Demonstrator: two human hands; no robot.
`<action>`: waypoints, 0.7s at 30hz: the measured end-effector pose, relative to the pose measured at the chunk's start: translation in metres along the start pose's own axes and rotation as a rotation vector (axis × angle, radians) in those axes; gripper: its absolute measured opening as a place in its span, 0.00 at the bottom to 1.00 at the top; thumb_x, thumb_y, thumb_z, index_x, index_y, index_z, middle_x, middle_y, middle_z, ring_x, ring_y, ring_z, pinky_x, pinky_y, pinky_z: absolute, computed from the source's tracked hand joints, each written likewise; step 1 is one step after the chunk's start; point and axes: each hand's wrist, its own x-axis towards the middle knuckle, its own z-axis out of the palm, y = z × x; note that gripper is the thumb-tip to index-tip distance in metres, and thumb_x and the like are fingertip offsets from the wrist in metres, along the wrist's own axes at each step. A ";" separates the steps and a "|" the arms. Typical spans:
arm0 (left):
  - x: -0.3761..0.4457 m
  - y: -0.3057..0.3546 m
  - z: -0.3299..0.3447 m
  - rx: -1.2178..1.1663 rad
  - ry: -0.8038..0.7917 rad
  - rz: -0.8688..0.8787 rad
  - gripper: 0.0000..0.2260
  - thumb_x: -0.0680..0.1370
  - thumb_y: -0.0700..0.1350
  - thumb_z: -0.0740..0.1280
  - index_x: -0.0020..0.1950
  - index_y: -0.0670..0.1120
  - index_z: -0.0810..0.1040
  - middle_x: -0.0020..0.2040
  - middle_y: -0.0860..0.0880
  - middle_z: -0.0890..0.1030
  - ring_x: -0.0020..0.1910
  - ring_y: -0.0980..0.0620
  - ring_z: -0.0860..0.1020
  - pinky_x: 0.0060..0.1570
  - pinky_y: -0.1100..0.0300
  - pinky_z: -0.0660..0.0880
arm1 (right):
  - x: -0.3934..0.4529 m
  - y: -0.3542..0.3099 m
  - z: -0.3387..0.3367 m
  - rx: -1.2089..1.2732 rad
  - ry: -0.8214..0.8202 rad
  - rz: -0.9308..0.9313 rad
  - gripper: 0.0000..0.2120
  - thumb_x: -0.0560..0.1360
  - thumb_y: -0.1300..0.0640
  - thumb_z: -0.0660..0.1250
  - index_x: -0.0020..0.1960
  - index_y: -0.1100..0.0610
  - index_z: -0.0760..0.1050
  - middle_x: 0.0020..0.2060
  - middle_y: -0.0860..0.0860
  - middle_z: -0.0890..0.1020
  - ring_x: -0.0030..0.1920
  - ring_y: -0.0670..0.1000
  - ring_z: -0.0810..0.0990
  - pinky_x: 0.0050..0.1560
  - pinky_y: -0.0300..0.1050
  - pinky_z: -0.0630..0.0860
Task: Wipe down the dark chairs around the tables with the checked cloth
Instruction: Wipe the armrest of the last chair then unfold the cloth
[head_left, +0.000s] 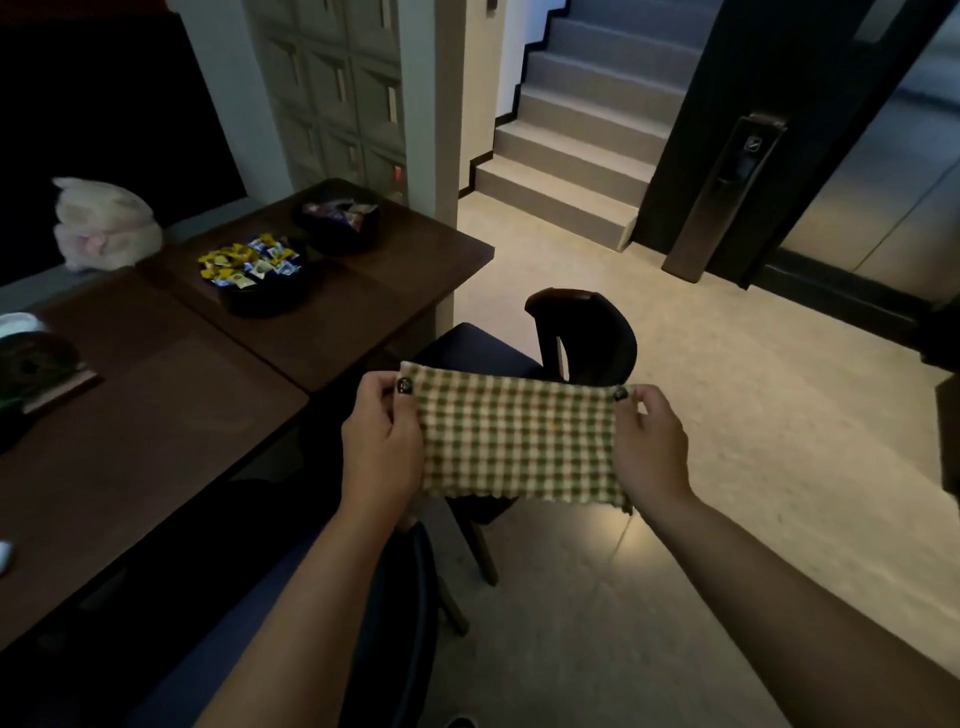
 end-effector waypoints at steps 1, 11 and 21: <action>0.012 0.002 0.010 0.011 0.007 -0.002 0.04 0.83 0.46 0.58 0.53 0.49 0.72 0.43 0.56 0.76 0.37 0.72 0.74 0.31 0.75 0.68 | 0.019 0.000 -0.001 -0.017 -0.021 -0.028 0.08 0.82 0.54 0.54 0.48 0.52 0.71 0.41 0.51 0.80 0.42 0.51 0.78 0.37 0.44 0.71; 0.119 0.005 0.139 0.048 0.136 -0.124 0.06 0.83 0.49 0.58 0.54 0.50 0.73 0.43 0.55 0.79 0.39 0.60 0.77 0.32 0.68 0.67 | 0.239 0.012 0.013 -0.083 -0.238 -0.135 0.10 0.81 0.50 0.58 0.53 0.56 0.72 0.44 0.52 0.80 0.43 0.49 0.78 0.39 0.45 0.75; 0.217 0.008 0.217 0.084 0.384 -0.297 0.06 0.83 0.51 0.58 0.55 0.50 0.71 0.40 0.56 0.78 0.36 0.60 0.76 0.29 0.67 0.70 | 0.417 -0.016 0.095 -0.180 -0.477 -0.329 0.09 0.81 0.52 0.59 0.54 0.56 0.73 0.41 0.50 0.77 0.41 0.50 0.75 0.39 0.43 0.68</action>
